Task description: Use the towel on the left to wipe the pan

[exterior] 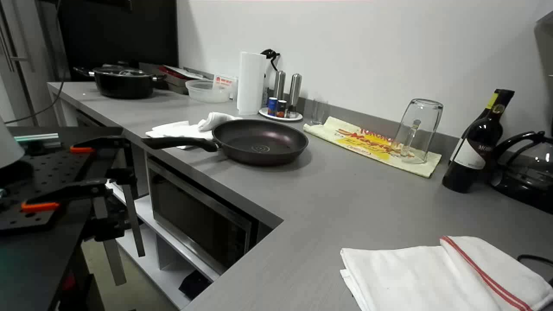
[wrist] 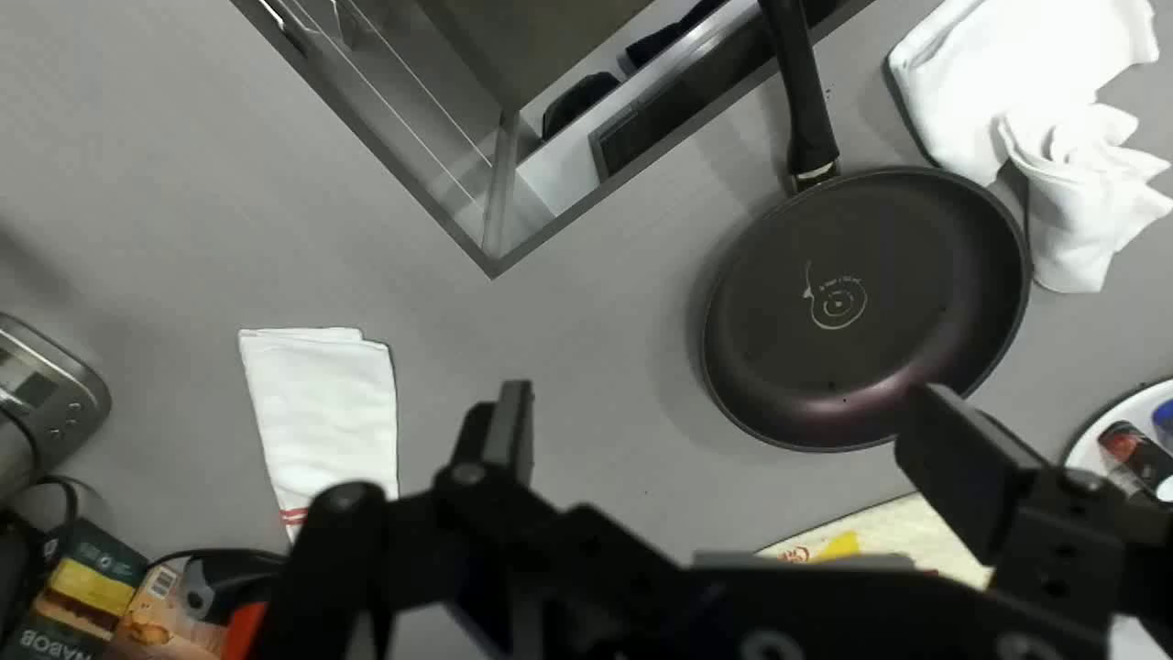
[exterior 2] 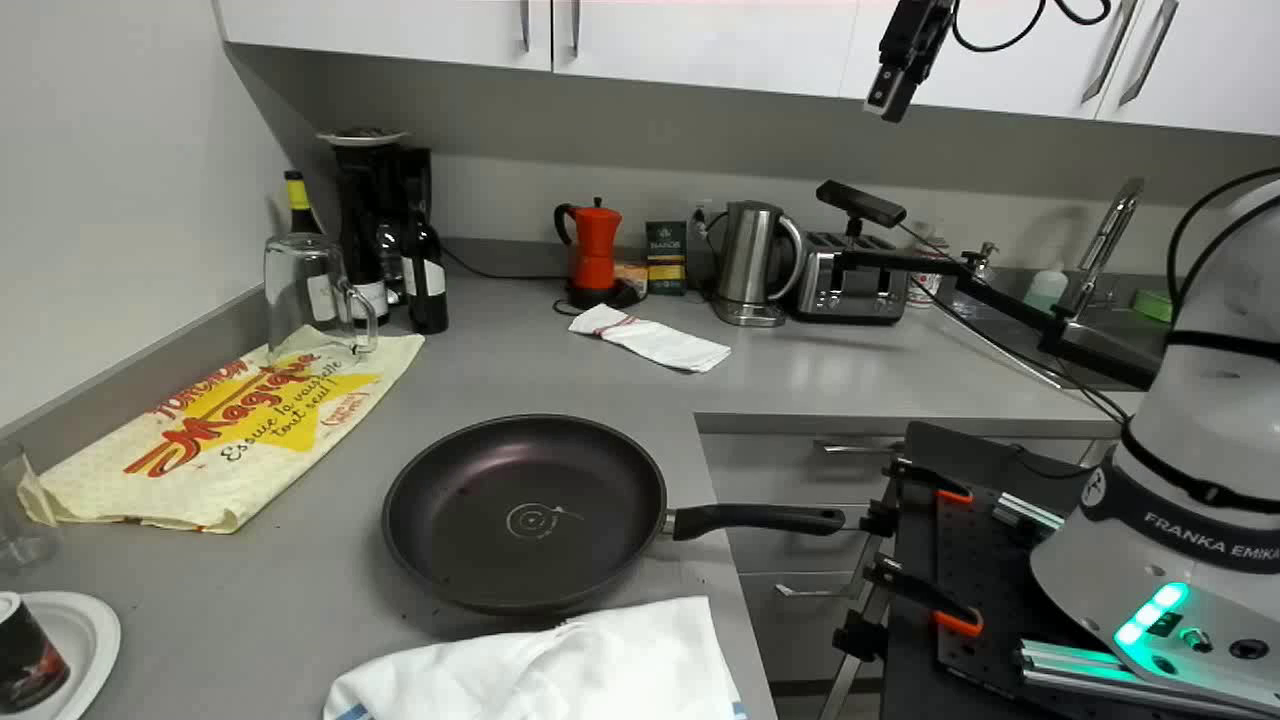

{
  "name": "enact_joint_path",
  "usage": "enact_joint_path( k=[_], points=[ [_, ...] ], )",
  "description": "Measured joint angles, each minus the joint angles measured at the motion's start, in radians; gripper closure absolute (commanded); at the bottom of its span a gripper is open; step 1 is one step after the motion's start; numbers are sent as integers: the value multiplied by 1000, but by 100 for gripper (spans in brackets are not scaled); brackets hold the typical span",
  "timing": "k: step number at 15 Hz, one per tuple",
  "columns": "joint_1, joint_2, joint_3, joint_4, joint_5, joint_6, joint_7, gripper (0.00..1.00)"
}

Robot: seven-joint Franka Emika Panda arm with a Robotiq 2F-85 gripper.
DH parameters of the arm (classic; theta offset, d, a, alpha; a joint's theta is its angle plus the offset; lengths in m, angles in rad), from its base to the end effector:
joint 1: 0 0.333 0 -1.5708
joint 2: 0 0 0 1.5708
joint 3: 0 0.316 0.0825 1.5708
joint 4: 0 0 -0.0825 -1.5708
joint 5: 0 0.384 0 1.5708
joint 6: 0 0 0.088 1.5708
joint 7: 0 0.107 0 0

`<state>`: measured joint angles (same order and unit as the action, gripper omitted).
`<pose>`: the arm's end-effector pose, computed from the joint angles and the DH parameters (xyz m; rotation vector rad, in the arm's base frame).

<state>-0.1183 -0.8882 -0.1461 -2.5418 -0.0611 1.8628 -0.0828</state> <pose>0.2928 -0.0935 0.5570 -3.0959 0.1985 -0.3265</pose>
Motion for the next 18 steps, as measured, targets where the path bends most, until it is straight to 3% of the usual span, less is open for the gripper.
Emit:
enact_joint_path(
  k=[18],
  points=[
    [0,29,8,-14,-1,15,1,0]
  ],
)
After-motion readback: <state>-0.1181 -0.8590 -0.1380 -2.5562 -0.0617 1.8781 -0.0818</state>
